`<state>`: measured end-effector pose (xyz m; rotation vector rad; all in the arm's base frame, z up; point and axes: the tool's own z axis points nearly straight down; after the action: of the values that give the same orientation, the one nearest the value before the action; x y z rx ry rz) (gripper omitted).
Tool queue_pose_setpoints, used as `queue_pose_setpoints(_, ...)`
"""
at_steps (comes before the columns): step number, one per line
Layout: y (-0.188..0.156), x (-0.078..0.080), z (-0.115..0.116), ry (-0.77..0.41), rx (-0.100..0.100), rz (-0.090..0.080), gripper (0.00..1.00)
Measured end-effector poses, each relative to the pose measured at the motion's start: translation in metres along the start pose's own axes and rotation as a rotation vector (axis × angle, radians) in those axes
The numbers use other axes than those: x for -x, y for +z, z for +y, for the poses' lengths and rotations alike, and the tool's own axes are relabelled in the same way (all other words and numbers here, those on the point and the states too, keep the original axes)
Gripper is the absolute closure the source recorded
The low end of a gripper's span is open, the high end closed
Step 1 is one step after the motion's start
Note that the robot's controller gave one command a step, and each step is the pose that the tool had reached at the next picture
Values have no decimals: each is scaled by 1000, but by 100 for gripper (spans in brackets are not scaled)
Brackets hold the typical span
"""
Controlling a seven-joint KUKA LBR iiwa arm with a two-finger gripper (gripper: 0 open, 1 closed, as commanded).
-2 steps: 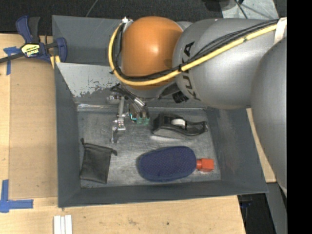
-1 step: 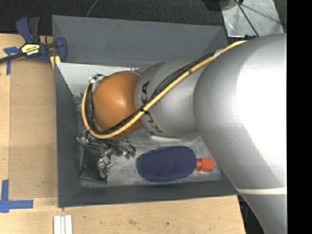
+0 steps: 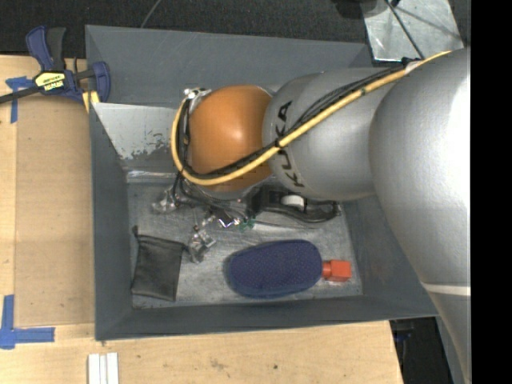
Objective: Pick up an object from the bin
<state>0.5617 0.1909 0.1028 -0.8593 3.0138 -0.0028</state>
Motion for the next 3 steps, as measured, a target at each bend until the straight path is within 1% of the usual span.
queue_pose_setpoints(1, -4, 46, 16, 261, 4, 0, 0)
queue_pose_setpoints(2, 30, -5, 36, 226, 3, -4, 0)
queue_pose_setpoints(3, 30, 12, -10, 78, 5, -1, 0)
